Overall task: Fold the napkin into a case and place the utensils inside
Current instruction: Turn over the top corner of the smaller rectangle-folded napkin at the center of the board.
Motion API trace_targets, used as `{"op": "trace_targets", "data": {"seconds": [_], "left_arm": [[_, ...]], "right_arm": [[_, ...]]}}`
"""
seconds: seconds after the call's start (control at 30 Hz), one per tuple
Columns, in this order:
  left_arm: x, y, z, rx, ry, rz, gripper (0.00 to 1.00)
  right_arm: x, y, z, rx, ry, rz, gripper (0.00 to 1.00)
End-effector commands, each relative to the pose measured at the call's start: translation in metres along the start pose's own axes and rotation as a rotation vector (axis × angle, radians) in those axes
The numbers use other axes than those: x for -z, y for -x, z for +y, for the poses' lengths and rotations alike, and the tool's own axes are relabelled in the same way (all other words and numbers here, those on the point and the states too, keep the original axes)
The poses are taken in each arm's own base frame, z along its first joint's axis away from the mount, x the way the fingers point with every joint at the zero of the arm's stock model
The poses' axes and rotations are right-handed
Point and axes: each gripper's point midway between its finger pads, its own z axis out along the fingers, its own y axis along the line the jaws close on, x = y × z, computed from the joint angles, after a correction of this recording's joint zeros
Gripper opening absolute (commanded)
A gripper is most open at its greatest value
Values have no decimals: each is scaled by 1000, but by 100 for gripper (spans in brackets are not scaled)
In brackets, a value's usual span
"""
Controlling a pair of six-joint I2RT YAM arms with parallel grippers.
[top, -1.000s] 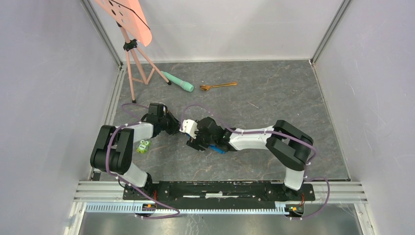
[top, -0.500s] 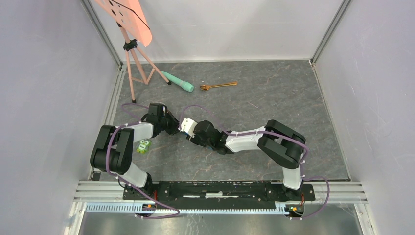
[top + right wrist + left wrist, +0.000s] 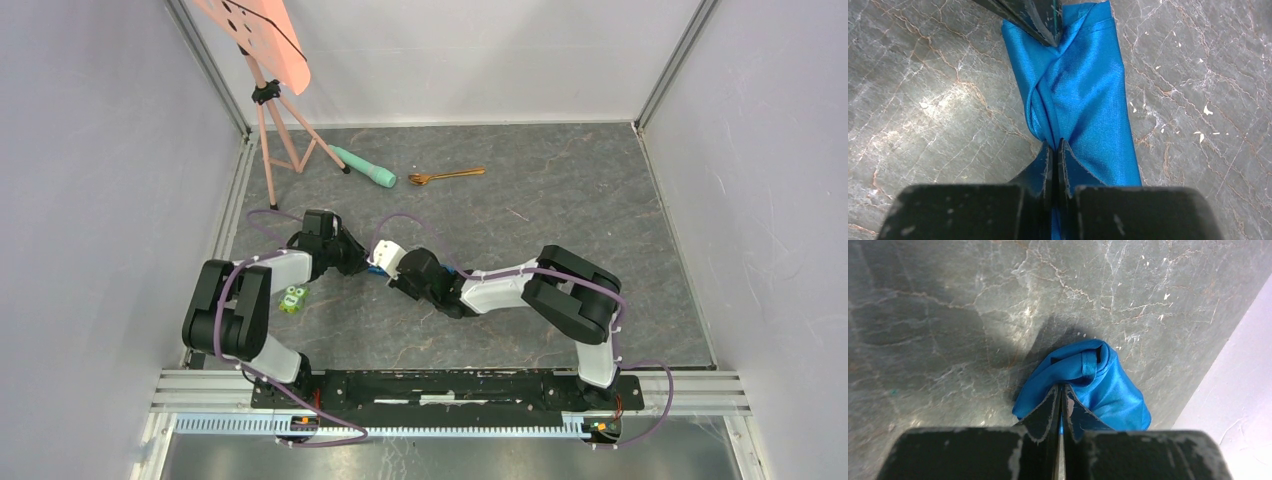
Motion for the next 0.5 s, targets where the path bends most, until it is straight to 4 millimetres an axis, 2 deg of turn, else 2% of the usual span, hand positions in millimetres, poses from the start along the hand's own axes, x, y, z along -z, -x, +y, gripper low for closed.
{"op": "trace_targets", "data": {"seconds": [0.0, 0.13, 0.2, 0.33, 0.47], "left_arm": [[17, 5, 3, -67, 57, -31, 13], [48, 17, -24, -123, 9, -96, 36], [67, 25, -34, -166, 11, -141, 43], [101, 31, -41, -240, 39, -207, 49], [124, 32, -43, -280, 48, -248, 51]], "right_arm": [[6, -5, 6, -80, 37, 26, 0], [18, 24, 17, -263, 151, -16, 0], [26, 36, 24, -358, 230, -33, 0], [41, 53, 34, -540, 370, -47, 0], [60, 71, 48, -709, 524, -74, 0]]}}
